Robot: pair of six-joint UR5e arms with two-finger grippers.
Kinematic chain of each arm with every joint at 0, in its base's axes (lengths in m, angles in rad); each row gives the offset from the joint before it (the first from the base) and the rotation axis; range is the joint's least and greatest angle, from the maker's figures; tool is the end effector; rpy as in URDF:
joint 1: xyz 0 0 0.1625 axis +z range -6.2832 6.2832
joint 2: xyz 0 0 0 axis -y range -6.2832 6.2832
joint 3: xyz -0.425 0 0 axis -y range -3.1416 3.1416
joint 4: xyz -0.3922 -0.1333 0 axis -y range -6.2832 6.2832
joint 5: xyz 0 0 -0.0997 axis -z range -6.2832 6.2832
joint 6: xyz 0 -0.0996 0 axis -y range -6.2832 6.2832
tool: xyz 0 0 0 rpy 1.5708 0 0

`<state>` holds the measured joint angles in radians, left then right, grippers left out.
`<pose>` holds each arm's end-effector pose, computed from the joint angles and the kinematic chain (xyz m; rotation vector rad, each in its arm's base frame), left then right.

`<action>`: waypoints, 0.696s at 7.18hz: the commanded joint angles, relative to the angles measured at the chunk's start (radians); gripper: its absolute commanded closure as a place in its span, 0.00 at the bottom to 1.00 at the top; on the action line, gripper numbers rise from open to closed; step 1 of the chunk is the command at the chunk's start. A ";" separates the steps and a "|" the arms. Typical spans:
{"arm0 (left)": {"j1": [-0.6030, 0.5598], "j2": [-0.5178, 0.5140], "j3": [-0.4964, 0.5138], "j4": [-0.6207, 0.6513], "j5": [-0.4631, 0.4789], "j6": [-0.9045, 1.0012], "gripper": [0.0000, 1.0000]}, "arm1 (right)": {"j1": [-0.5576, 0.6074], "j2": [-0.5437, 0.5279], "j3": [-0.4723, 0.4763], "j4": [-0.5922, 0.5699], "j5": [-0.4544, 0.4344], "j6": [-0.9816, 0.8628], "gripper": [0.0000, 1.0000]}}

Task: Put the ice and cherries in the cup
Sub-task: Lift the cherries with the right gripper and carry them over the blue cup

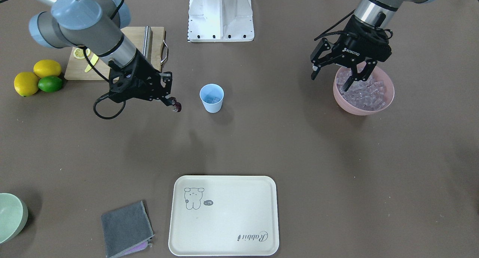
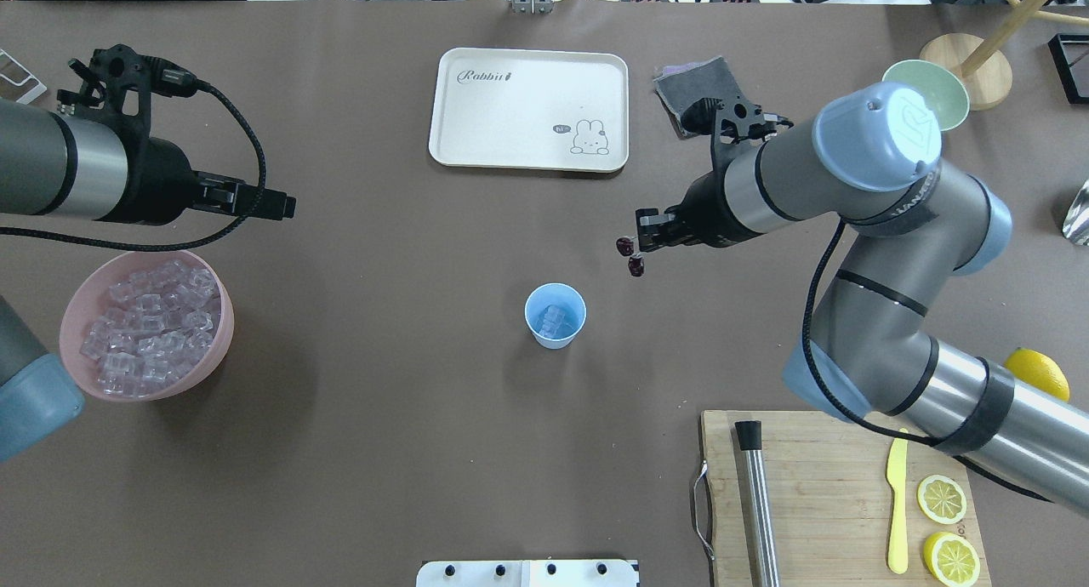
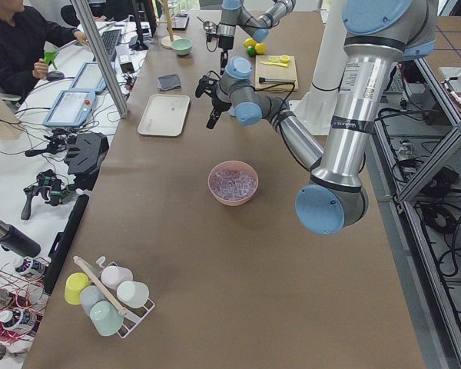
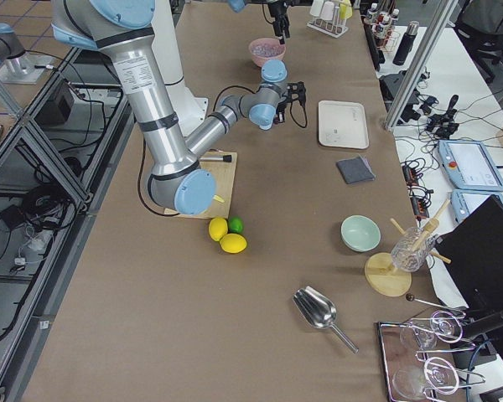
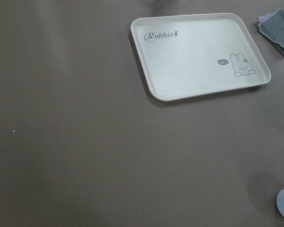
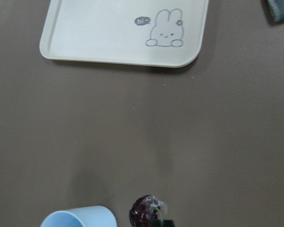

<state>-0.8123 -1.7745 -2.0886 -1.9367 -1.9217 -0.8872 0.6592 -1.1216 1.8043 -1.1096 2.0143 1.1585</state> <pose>0.2786 -0.4380 0.2749 0.4997 1.0017 0.0758 -0.4283 -0.4464 0.2444 0.2346 -1.1642 -0.0364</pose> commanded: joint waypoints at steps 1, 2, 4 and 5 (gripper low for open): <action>-0.019 0.009 0.001 -0.001 0.000 0.001 0.02 | -0.096 0.058 -0.002 -0.006 -0.097 0.035 1.00; -0.022 0.009 -0.001 -0.001 0.001 0.001 0.02 | -0.110 0.069 -0.006 -0.006 -0.098 0.033 1.00; -0.022 0.007 -0.004 -0.001 0.003 -0.001 0.02 | -0.144 0.074 -0.014 -0.010 -0.138 0.035 1.00; -0.022 0.003 -0.002 -0.001 0.000 0.001 0.02 | -0.145 0.074 -0.014 -0.012 -0.137 0.035 1.00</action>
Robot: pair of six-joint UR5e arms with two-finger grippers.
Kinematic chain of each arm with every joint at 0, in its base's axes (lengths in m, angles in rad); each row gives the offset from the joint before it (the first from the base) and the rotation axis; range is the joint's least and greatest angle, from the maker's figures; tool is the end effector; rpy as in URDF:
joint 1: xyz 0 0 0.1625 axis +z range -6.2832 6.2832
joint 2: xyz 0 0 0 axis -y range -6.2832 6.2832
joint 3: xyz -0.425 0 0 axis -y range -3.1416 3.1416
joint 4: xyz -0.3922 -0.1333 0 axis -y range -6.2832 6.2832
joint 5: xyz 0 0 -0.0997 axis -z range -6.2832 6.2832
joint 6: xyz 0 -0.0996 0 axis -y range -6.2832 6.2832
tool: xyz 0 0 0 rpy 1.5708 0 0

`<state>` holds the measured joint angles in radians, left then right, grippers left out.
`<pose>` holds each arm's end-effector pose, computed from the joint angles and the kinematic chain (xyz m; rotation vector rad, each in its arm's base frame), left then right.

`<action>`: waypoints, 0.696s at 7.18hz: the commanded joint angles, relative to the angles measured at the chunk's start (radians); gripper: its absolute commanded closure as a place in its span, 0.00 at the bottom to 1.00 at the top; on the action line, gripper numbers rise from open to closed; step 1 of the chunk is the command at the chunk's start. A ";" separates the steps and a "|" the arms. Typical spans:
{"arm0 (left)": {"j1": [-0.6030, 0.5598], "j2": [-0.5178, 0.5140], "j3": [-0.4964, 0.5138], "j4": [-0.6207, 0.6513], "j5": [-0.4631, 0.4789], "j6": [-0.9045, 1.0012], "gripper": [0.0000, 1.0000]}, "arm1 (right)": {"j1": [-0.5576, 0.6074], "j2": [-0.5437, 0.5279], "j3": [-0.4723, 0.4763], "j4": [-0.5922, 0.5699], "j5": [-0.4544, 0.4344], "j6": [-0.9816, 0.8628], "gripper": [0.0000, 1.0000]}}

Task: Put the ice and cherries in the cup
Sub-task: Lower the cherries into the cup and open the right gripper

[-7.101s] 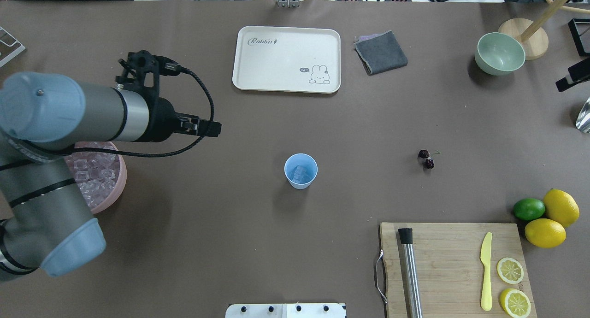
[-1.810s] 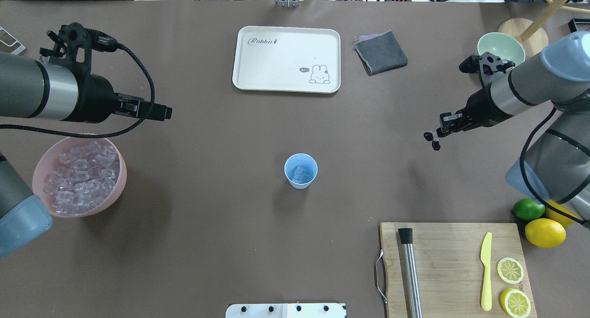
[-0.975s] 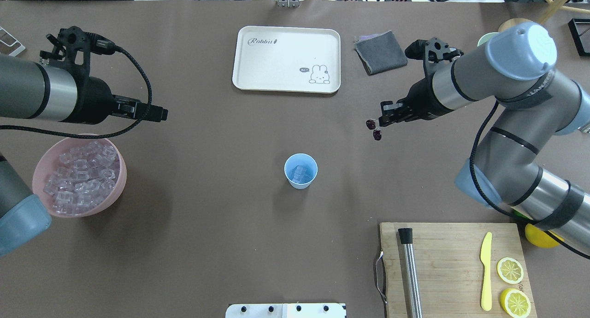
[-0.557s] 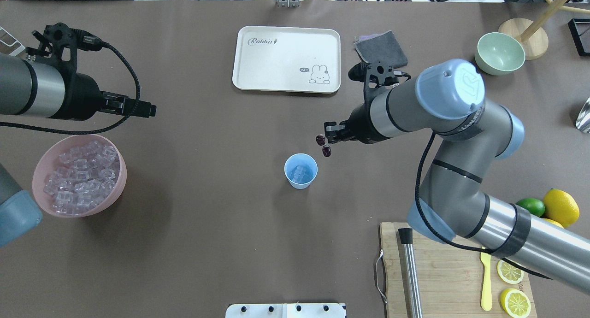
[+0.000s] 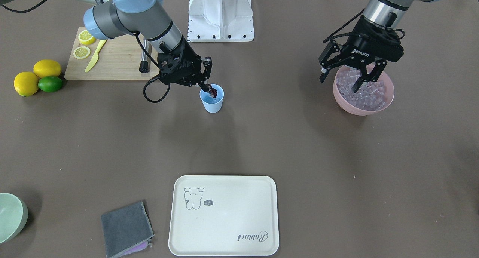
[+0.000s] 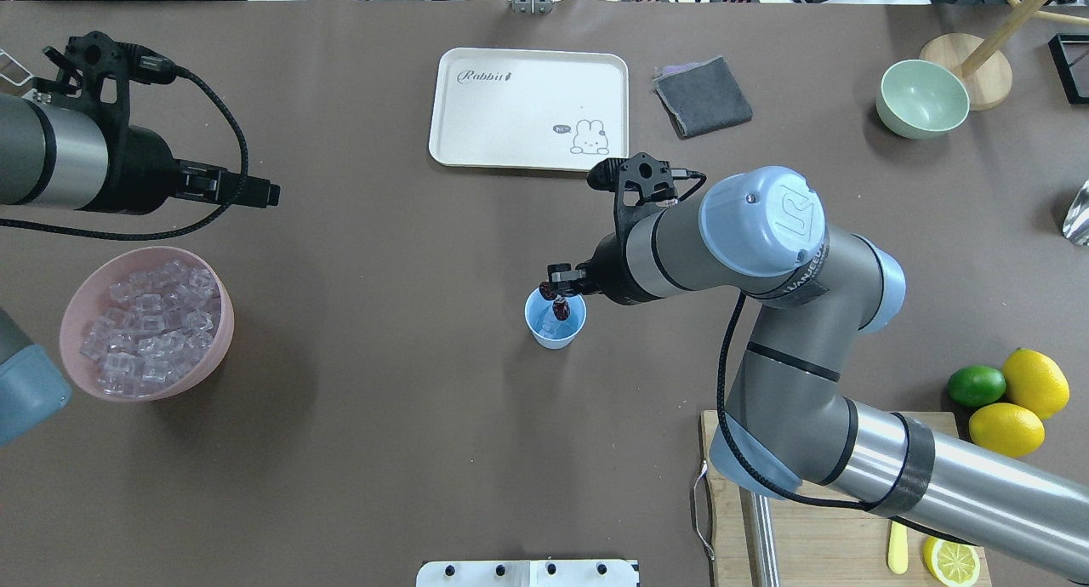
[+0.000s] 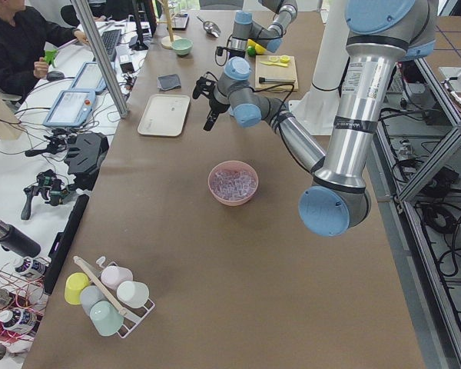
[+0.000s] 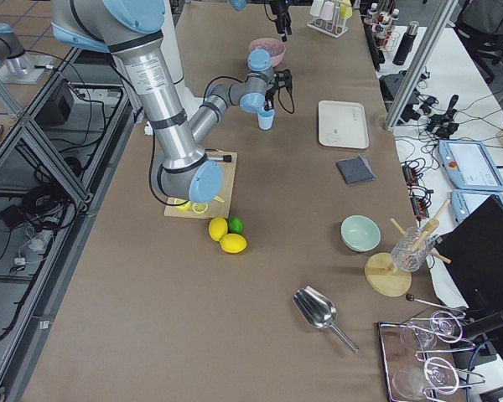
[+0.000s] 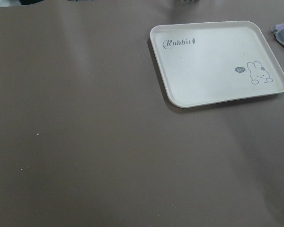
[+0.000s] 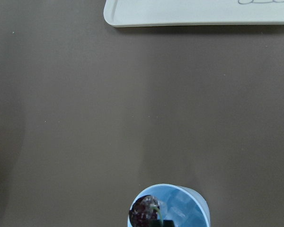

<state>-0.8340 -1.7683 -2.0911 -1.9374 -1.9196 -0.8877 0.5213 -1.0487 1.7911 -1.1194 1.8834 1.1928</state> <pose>0.2679 -0.4431 0.2769 0.5095 0.9931 0.0542 -0.4915 -0.4007 0.2079 0.2669 -1.1834 -0.0613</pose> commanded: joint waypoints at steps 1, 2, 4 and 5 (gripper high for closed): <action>0.001 -0.008 0.000 0.000 -0.002 0.001 0.02 | -0.012 -0.004 -0.002 -0.002 -0.006 -0.001 0.71; 0.000 -0.010 -0.001 0.000 -0.002 0.000 0.02 | -0.017 -0.007 -0.002 -0.002 -0.007 -0.001 0.01; -0.005 -0.008 0.000 0.000 0.001 -0.001 0.02 | -0.004 0.002 0.016 -0.052 -0.001 0.020 0.00; -0.010 -0.011 -0.001 -0.002 0.011 -0.055 0.02 | 0.020 0.004 0.078 -0.157 0.005 0.024 0.00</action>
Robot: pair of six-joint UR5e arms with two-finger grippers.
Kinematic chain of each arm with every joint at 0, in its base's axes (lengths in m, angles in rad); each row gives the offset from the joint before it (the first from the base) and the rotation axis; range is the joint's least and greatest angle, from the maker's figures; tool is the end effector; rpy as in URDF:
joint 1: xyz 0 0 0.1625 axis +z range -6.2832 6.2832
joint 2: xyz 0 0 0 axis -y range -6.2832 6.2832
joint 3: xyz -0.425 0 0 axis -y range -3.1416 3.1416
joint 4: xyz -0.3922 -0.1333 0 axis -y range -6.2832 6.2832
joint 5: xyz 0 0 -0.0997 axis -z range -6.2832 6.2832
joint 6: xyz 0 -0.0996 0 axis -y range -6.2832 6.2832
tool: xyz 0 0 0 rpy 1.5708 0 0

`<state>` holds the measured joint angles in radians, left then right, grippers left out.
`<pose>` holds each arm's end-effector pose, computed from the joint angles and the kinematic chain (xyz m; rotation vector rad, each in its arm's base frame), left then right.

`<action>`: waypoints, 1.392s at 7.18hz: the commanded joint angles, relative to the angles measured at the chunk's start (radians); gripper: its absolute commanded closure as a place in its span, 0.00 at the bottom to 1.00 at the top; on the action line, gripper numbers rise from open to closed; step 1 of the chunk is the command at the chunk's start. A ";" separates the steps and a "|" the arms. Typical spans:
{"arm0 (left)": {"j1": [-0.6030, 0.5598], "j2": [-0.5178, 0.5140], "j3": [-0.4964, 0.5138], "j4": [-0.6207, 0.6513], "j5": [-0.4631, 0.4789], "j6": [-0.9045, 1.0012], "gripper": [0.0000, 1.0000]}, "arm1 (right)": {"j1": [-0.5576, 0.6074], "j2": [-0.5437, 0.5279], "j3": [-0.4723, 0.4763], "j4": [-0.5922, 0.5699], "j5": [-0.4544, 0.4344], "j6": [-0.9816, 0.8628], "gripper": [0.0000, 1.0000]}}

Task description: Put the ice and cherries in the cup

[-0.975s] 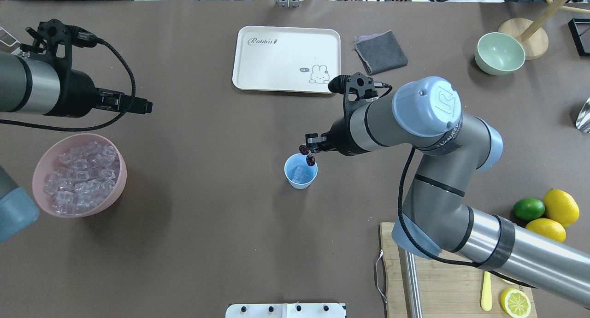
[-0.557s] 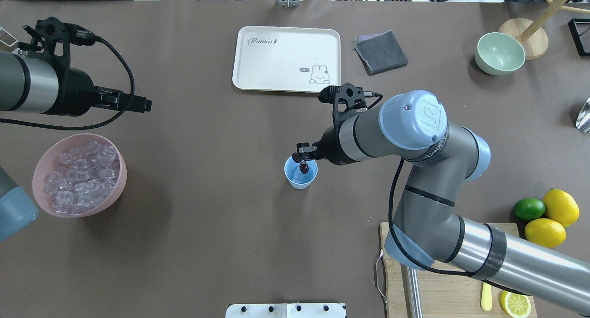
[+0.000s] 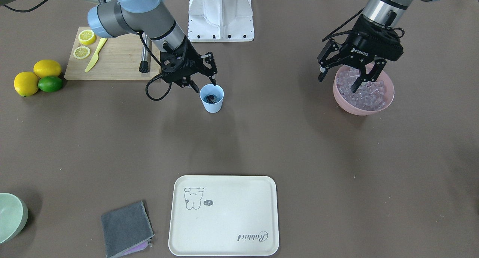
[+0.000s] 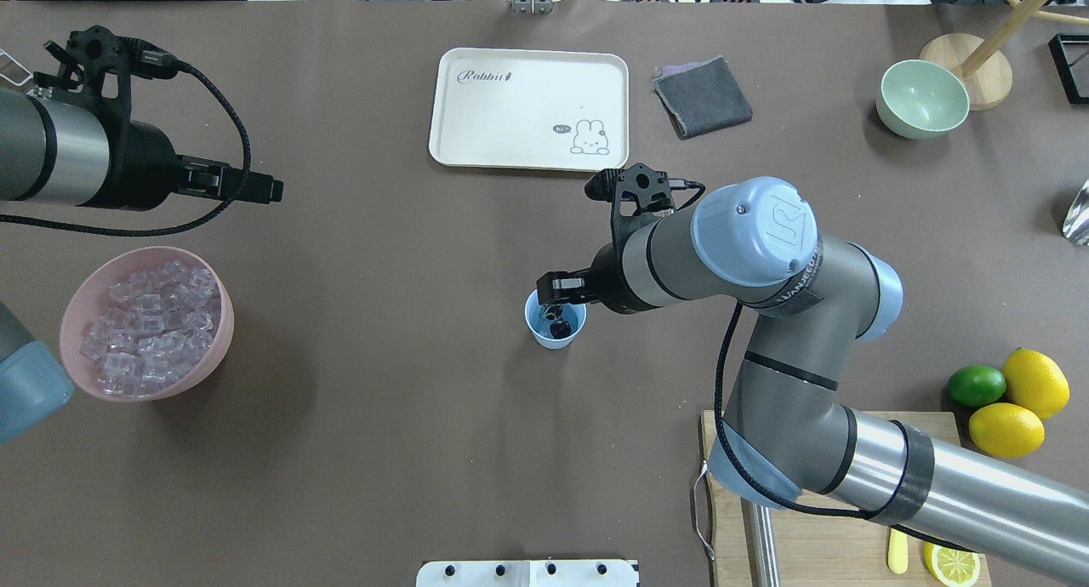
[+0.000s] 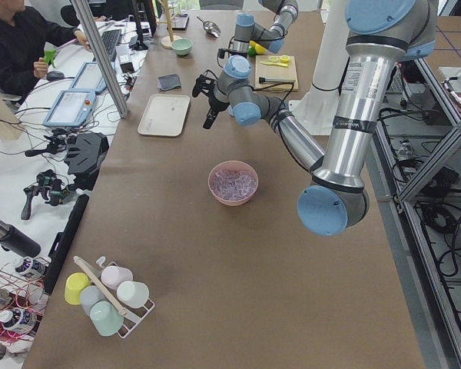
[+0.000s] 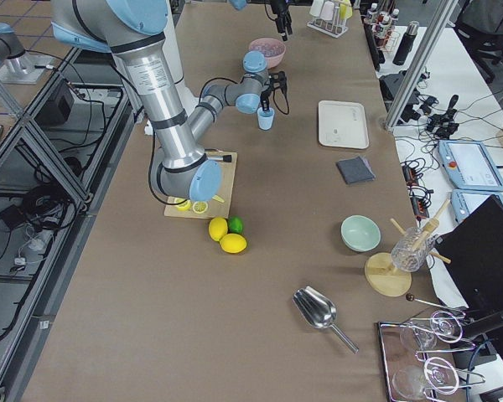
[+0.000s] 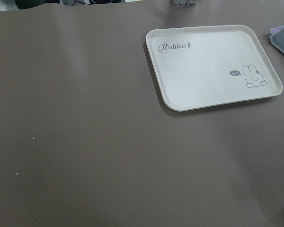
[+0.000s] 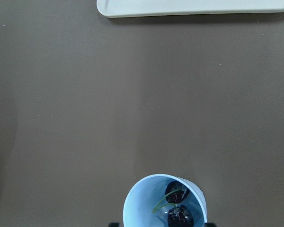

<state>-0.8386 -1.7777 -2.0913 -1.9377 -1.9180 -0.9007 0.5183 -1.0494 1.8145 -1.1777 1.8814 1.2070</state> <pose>0.2665 -0.4451 0.2720 0.5136 1.0009 0.0396 -0.4889 -0.3972 0.2061 0.2412 -1.1542 -0.0437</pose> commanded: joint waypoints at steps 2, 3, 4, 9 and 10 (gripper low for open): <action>-0.026 0.032 0.048 -0.108 0.042 -0.083 0.02 | 0.133 0.002 0.092 -0.201 0.092 -0.003 0.00; -0.071 0.032 0.118 -0.159 0.040 -0.081 0.02 | 0.200 -0.001 0.104 -0.253 0.154 -0.009 0.00; -0.085 0.037 0.178 -0.223 0.042 -0.084 0.02 | 0.239 -0.003 0.101 -0.311 0.157 -0.067 0.00; -0.693 0.072 0.416 -0.109 -0.505 0.502 0.02 | 0.694 -0.281 0.097 -0.528 0.436 -0.817 0.00; -0.746 0.075 0.416 -0.014 -0.521 0.683 0.02 | 0.794 -0.375 0.098 -0.527 0.490 -0.880 0.00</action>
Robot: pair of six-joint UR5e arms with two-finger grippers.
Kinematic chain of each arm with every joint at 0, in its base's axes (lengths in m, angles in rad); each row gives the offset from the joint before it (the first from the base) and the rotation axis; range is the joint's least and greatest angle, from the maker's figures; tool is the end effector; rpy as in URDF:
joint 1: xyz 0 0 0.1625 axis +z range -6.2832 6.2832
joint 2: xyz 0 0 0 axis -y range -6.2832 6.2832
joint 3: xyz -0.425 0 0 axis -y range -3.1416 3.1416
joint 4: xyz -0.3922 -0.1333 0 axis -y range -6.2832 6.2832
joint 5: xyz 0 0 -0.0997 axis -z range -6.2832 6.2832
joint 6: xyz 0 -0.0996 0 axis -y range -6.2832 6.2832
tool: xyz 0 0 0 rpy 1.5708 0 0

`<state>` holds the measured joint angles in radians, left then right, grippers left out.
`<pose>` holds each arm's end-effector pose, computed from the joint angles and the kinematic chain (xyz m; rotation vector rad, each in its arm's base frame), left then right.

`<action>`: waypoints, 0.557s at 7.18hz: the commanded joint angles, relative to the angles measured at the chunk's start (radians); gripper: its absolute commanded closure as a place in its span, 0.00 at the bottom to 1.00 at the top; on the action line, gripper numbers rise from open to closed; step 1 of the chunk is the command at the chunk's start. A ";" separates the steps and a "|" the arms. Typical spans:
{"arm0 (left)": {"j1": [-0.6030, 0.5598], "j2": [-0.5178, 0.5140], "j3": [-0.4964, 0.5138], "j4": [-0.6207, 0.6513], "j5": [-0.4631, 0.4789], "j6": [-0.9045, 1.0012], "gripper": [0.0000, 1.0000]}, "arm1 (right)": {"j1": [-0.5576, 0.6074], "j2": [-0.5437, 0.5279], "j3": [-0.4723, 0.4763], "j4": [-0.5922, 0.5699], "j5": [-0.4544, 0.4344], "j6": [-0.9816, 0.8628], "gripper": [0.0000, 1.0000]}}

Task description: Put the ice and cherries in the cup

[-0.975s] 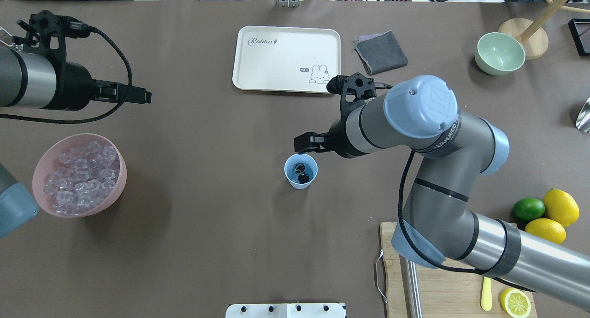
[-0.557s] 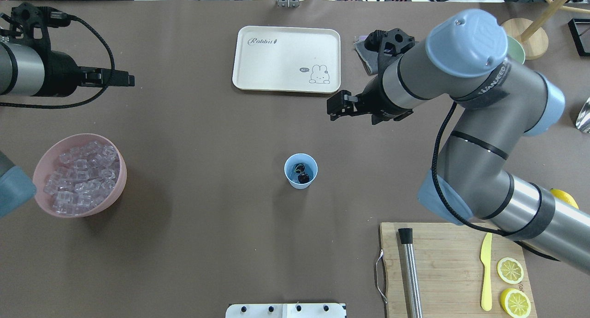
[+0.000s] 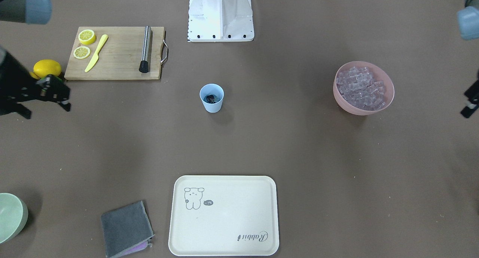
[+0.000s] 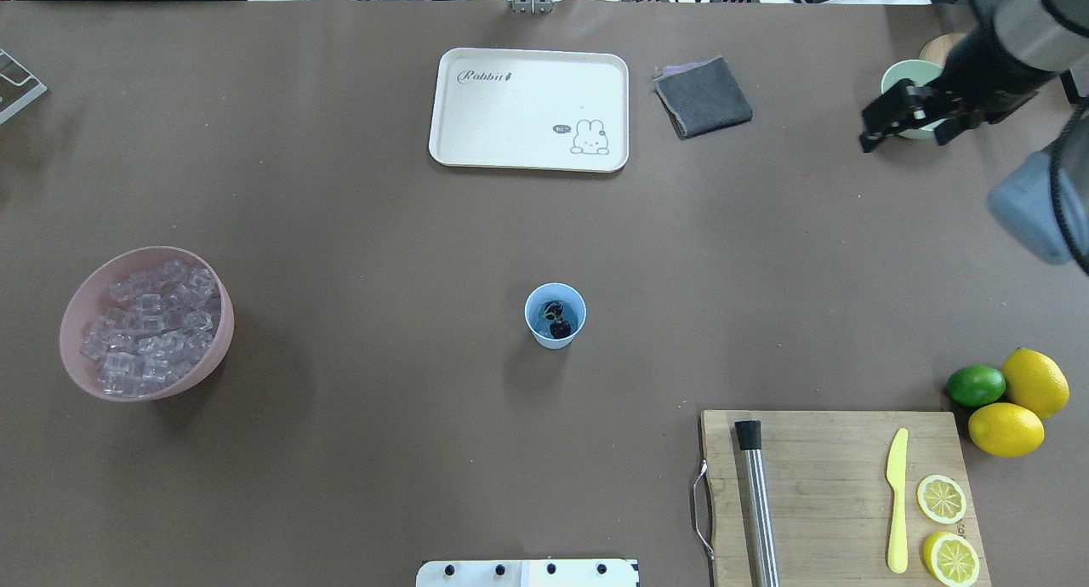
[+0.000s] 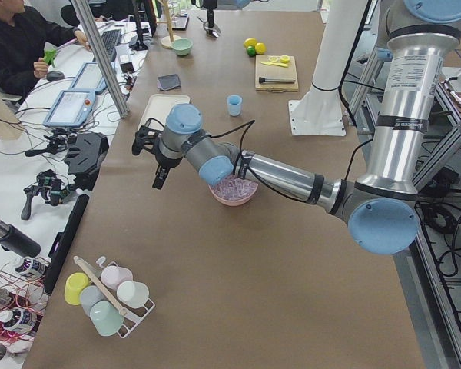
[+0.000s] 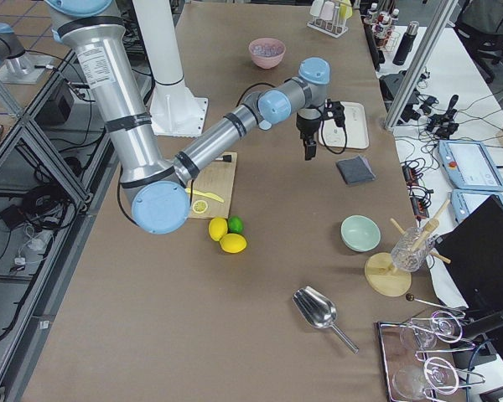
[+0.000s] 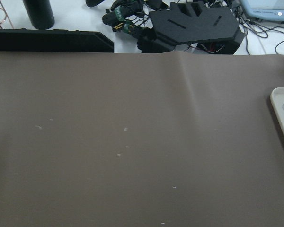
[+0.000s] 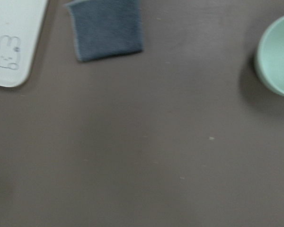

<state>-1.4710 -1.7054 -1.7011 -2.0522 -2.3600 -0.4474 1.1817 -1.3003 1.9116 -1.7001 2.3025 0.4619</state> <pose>-0.0069 -0.5599 0.4648 0.4752 0.9107 -0.0222 -0.1497 -0.5411 0.3664 0.1229 -0.8425 -0.1079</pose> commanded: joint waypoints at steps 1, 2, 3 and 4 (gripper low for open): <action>-0.155 0.057 0.018 0.174 -0.079 0.359 0.02 | 0.216 -0.217 -0.006 -0.006 0.077 -0.266 0.00; -0.160 0.075 0.026 0.175 -0.073 0.378 0.02 | 0.305 -0.285 -0.043 -0.006 0.078 -0.419 0.00; -0.164 0.122 0.026 0.175 -0.065 0.488 0.02 | 0.373 -0.333 -0.069 -0.027 0.078 -0.492 0.00; -0.172 0.160 0.028 0.178 -0.012 0.550 0.02 | 0.400 -0.344 -0.068 -0.096 0.048 -0.517 0.00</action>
<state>-1.6320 -1.5942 -1.6757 -1.8813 -2.4150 0.0090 1.5223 -1.6062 1.8564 -1.7359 2.3724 0.0144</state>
